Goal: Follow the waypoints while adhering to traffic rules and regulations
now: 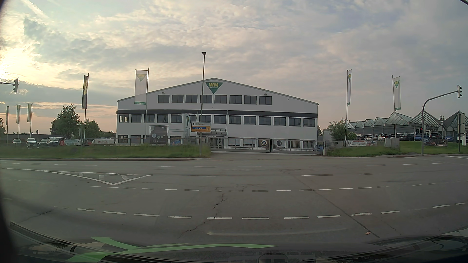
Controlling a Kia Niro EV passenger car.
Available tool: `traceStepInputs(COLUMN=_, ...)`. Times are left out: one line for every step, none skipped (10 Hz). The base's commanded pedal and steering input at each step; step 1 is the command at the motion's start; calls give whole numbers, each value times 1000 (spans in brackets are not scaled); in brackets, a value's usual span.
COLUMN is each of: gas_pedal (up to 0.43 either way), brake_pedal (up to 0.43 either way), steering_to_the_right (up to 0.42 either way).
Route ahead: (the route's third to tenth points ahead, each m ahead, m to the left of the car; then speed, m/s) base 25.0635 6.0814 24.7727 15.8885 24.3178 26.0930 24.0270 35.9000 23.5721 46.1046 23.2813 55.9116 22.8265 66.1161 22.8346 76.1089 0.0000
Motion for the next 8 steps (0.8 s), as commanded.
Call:
traceStepInputs(gas_pedal=0, brake_pedal=384, steering_to_the_right=-25)
traceStepInputs(gas_pedal=0, brake_pedal=384, steering_to_the_right=-25)
traceStepInputs(gas_pedal=0, brake_pedal=384, steering_to_the_right=-25)
traceStepInputs(gas_pedal=0, brake_pedal=384, steering_to_the_right=-25)
traceStepInputs(gas_pedal=0, brake_pedal=384, steering_to_the_right=-25)
traceStepInputs(gas_pedal=0, brake_pedal=384, steering_to_the_right=-25)
traceStepInputs(gas_pedal=0, brake_pedal=384, steering_to_the_right=-25)
traceStepInputs(gas_pedal=0, brake_pedal=384, steering_to_the_right=-25)
